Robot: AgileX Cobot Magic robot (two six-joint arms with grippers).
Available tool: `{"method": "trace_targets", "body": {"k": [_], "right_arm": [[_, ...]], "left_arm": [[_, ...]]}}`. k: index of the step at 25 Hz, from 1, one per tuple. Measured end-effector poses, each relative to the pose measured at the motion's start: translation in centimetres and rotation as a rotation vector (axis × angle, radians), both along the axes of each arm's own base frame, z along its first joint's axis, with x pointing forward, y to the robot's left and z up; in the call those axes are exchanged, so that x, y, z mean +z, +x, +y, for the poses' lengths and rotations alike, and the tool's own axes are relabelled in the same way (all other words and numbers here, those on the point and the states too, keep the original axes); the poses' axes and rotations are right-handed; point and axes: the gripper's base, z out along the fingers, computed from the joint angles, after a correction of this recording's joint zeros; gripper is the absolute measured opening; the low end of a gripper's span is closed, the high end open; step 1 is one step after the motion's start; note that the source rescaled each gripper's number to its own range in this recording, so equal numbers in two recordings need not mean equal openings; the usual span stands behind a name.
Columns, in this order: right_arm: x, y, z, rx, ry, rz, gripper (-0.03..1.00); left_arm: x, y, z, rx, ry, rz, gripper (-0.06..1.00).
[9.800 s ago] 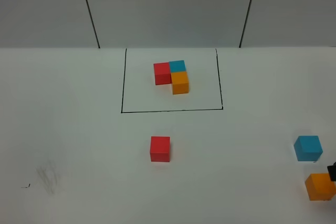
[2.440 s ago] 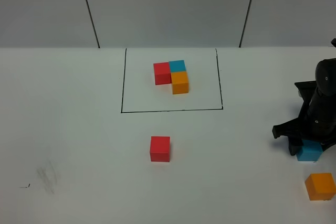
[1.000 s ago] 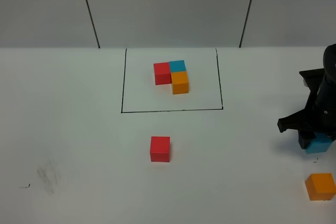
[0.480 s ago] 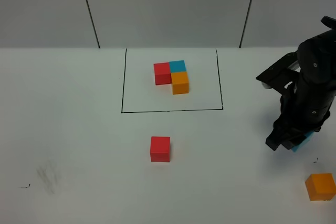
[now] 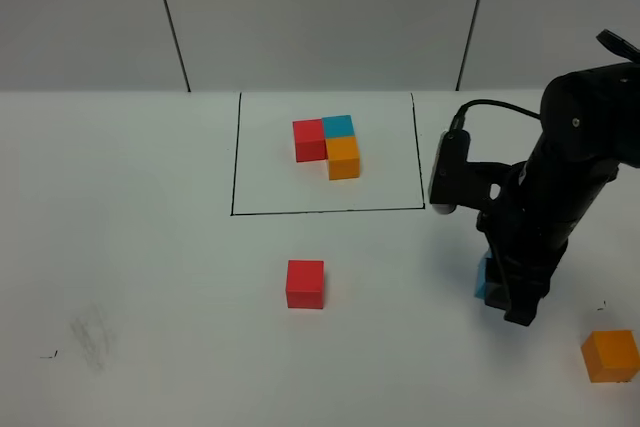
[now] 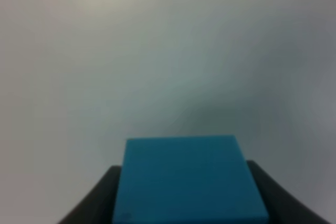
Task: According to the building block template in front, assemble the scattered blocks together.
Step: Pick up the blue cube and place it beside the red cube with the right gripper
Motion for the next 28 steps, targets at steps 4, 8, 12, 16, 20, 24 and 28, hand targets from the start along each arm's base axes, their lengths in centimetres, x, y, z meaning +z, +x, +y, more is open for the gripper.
{"method": "trace_targets", "body": {"k": [4,8,12,16,20,24,28], "right_arm": [[0.0,-0.5,1.2,0.110,-0.004,-0.017,0.02],[0.1,-0.4,2.0,0.181,-0.016,-0.074,0.02],[-0.7,0.1,2.6,0.205,-0.041,-0.082,0.02],[-1.6,0.9,3.8,0.210,-0.066,-0.057,0.02],[-1.8,1.8,4.8,0.200,-0.081,-0.048,0.02],[-2.3,2.5,5.8,0.151,-0.111,-0.021,0.02],[-3.3,2.8,7.3,0.140,-0.161,-0.003,0.02]], "left_arm": [[0.0,0.0,0.0,0.000,0.000,0.000,0.96],[0.0,0.0,0.0,0.000,0.000,0.000,0.96],[0.0,0.0,0.0,0.000,0.000,0.000,0.96],[0.0,0.0,0.0,0.000,0.000,0.000,0.96],[0.0,0.0,0.0,0.000,0.000,0.000,0.96],[0.0,0.0,0.0,0.000,0.000,0.000,0.96],[0.0,0.0,0.0,0.000,0.000,0.000,0.96]]}}
